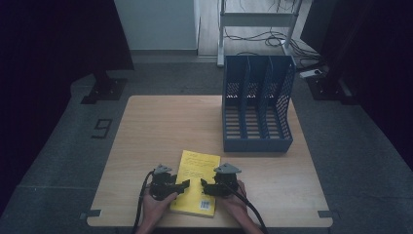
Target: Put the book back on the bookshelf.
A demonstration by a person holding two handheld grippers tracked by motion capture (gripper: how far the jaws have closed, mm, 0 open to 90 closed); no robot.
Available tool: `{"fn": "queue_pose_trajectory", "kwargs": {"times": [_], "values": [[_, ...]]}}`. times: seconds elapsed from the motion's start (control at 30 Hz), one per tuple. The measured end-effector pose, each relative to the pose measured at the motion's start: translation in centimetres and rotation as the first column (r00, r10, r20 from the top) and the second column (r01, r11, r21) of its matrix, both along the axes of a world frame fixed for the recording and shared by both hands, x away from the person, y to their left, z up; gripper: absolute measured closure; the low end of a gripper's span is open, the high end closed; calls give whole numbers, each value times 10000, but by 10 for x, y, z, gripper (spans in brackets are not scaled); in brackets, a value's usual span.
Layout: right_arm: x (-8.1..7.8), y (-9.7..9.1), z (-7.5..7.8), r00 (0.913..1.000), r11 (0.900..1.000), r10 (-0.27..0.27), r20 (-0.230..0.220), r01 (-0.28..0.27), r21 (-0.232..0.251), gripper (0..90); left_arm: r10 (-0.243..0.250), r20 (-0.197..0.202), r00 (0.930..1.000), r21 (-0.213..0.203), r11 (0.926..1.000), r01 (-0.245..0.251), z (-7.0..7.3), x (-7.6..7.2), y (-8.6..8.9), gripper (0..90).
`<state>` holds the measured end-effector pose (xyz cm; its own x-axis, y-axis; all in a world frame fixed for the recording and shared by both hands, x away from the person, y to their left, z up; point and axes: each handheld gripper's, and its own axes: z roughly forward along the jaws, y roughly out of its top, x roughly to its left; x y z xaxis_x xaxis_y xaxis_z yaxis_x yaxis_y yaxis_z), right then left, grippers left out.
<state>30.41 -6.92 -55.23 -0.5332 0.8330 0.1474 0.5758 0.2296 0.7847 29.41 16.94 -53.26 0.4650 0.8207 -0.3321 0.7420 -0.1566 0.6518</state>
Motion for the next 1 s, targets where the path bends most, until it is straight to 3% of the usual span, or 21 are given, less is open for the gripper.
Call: {"fn": "queue_pose_trajectory", "kwargs": {"times": [0.2,0.5,0.63,0.9,0.93,0.97,1.0], "values": [[0,1,0,10000,10000,-50,3,50,-1,169,21,46,10000,-327,9995,-20,5,-1,3,377],[0,1,0,10000,10000,-62,0,62,7,170,134,128,9998,-1216,9925,-117,11,-3,7,406],[0,1,0,10000,10000,-60,1,60,13,169,41,203,9998,-1293,9916,-14,12,-4,8,412],[0,0,0,10000,10000,-58,3,58,21,170,138,-79,9999,-2114,9773,-152,12,-2,14,421],[0,0,0,10000,10000,-60,-1,60,26,170,175,-128,9998,-2217,9749,-199,11,-2,14,425],[0,0,0,10000,10000,-58,-1,58,26,170,310,-282,9991,-2570,9657,-372,11,-2,16,433],[0,0,0,10000,10000,-58,-1,58,26,170,310,-282,9991,-2570,9657,-372,11,-2,16,439]]}}
